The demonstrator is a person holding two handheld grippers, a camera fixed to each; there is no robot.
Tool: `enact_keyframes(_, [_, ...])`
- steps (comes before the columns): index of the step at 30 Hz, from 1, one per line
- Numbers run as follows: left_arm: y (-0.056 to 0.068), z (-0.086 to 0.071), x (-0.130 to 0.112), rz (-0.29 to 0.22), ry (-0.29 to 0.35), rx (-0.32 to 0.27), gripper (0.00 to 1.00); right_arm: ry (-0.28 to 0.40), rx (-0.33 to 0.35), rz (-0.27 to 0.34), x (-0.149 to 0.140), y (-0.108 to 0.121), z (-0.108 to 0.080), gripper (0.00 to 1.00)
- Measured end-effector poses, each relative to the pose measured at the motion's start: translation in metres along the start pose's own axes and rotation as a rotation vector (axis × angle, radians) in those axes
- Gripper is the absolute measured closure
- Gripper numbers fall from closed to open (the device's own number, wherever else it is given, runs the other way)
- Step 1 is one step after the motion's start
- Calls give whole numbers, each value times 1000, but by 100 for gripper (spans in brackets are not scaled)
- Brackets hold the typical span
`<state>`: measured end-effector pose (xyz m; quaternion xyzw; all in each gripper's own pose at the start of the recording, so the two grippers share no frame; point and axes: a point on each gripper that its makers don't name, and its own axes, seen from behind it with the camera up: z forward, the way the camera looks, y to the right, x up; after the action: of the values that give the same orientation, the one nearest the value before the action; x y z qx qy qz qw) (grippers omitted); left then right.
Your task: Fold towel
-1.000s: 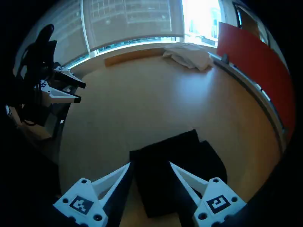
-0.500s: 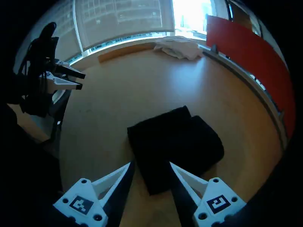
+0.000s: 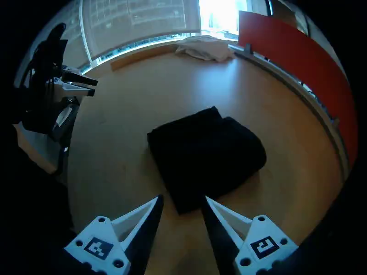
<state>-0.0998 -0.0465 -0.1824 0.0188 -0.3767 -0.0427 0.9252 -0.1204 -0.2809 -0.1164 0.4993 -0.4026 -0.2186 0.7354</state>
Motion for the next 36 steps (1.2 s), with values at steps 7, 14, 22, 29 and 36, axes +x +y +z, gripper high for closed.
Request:
enact_keyframes(7, [-1,-1,-2,-4,-2,3,9,-21,-17,16,-15,-2,7,39])
enact_keyframes(14, [-3,-2,-3,-6,-3,4,9,-22,-38,31,-17,1,10,46])
enact_keyframes(22, [-3,-1,-3,-8,-2,2,9,-20,-47,60,-19,2,13,62])
enact_keyframes(29, [-3,-2,-2,-10,-1,1,8,-22,-58,62,-22,3,15,76])
enact_keyframes(36, [-4,-2,-3,-13,-1,1,9,-19,-54,76,-23,2,14,88])
